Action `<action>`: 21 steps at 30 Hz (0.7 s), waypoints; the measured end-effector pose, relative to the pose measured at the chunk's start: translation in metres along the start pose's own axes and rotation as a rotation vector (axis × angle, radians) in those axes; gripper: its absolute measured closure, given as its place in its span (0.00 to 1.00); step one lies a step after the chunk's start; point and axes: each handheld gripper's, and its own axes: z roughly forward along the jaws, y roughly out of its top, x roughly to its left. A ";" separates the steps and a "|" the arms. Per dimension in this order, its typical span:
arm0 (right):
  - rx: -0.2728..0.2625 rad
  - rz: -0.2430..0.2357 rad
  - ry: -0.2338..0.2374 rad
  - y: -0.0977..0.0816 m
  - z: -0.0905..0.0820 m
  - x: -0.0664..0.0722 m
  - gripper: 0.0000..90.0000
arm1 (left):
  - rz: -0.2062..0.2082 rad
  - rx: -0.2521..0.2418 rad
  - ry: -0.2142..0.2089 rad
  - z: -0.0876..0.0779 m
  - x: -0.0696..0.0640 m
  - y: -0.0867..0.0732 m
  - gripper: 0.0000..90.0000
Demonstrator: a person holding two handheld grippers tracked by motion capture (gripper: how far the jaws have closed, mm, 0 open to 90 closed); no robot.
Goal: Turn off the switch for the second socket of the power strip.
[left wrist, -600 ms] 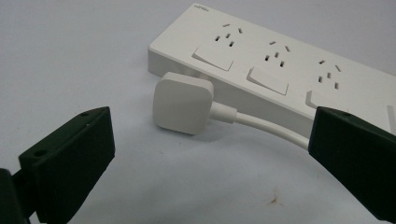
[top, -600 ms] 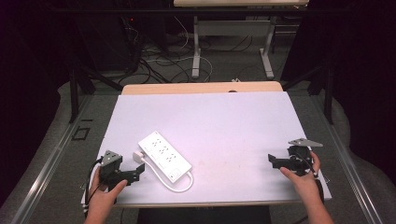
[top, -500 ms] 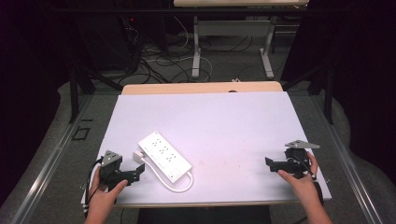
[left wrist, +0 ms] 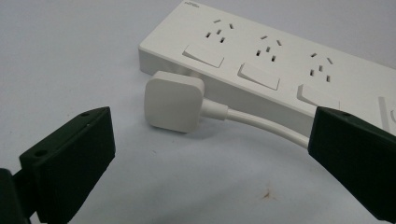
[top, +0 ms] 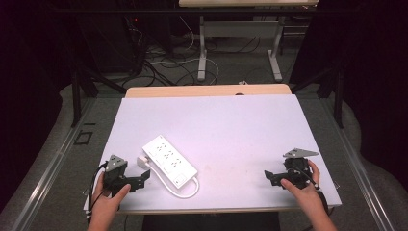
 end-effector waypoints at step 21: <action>0.000 -0.021 -0.009 0.001 -0.003 0.004 0.04 | 0.015 0.041 -0.020 -0.004 -0.005 0.012 0.02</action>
